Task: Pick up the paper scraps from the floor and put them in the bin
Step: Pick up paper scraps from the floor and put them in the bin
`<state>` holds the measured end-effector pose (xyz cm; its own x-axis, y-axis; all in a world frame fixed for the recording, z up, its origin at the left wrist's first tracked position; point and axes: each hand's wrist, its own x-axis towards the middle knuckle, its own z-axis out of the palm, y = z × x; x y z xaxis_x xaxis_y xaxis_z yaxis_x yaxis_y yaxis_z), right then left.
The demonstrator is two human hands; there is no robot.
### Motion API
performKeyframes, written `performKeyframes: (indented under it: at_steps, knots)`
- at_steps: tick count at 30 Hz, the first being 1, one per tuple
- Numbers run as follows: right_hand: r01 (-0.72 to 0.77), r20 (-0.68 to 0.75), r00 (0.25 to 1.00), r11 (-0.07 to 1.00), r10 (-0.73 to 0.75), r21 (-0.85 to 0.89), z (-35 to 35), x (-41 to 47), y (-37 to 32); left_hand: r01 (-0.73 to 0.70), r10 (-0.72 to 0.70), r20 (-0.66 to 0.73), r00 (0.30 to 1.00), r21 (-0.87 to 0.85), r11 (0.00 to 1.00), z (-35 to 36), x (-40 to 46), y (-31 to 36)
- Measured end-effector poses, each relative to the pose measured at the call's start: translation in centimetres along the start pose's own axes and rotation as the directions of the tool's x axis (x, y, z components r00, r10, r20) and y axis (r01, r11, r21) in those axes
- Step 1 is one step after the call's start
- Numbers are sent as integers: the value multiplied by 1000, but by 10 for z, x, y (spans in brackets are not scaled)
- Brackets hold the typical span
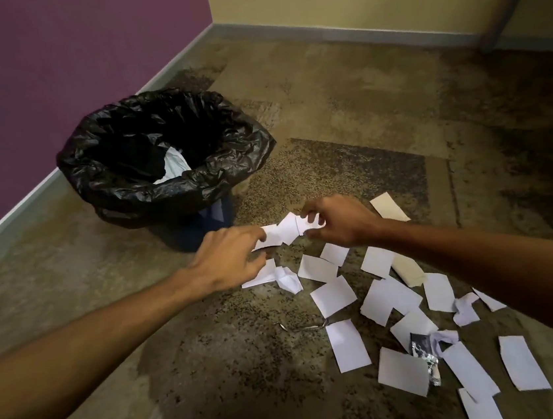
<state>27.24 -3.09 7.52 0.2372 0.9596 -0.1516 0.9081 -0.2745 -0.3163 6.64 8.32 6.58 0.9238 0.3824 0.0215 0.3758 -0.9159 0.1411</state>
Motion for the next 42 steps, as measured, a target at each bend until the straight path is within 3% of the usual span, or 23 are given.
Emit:
performKeyframes:
  at_steps: [5, 11, 16, 27, 32, 37, 42]
  knots:
    - [-64, 59, 996, 998, 65, -24, 24, -1, 16, 19, -44, 208, 977, 121, 992, 30, 2, -8]
    - [-57, 180, 980, 990, 80, -131, 54, -3, 22, 79, -105, 307, 946, 98, 992, 65, 4, -18]
    - [-67, 197, 975, 982, 103, -177, 69, -3, 28, 85, -120, 370, 921, 110, 990, 74, 6, -19]
    - [-101, 159, 980, 985, 123, -139, 90, -7, 24, -98, 46, 337, 940, 138, 986, 79, 9, -25]
    - [-170, 192, 966, 985, 174, -38, 86, -1, 20, -160, 105, 326, 940, 146, 976, 78, 8, -26]
    - [-187, 176, 970, 977, 167, 102, 85, 2, 19, -147, 109, 230, 967, 154, 977, 69, 4, -28]
    - [-147, 82, 988, 964, 132, 221, 61, 6, 18, -192, 163, 122, 979, 296, 936, 48, 4, -21]
